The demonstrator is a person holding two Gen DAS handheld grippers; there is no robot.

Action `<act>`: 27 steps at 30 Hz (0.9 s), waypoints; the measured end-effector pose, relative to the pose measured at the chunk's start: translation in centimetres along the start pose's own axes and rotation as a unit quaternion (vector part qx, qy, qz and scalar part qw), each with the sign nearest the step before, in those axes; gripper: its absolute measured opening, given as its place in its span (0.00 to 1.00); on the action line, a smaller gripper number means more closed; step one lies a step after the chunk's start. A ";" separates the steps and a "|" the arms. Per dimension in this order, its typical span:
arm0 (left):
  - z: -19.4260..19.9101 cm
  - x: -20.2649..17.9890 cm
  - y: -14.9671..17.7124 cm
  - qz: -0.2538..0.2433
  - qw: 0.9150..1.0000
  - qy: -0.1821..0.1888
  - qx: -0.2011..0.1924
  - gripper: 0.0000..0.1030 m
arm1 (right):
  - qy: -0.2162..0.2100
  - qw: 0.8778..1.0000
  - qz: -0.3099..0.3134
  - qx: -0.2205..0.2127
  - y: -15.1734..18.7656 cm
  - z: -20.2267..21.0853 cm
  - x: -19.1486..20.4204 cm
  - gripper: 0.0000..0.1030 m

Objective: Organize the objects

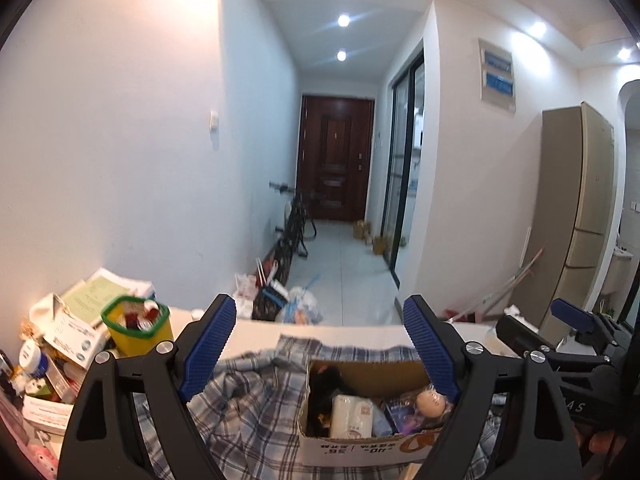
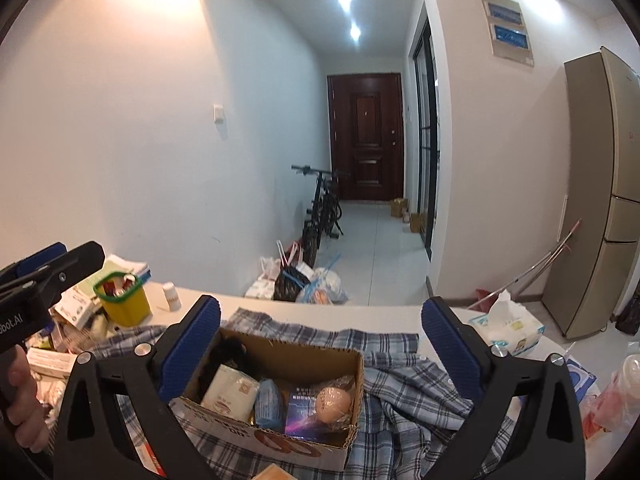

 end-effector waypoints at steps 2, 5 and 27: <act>1.7 -0.3 -0.6 -0.003 1.000 0.004 -0.024 0.87 | 0.005 1.000 0.001 -0.016 -0.7 1.2 -0.1 0.99; 3.8 -0.6 -1.3 -0.004 0.999 0.019 -0.047 1.00 | 0.012 0.999 0.006 -0.040 -1.6 3.0 -0.1 0.99; 9.2 -0.9 -3.3 -0.012 0.996 0.035 -0.082 1.00 | 0.016 0.994 0.009 -0.104 -3.0 7.6 0.1 0.99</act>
Point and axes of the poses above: each gripper's, at about its wrist camera, not at the fingertips, and z roughly against the way its jaws point, x to its left, y to its underside, the point moved 5 cm from there along -z, roughly the way its jaws point, and after that the axes turned 15 degrees about z, right-handed, at the moved point
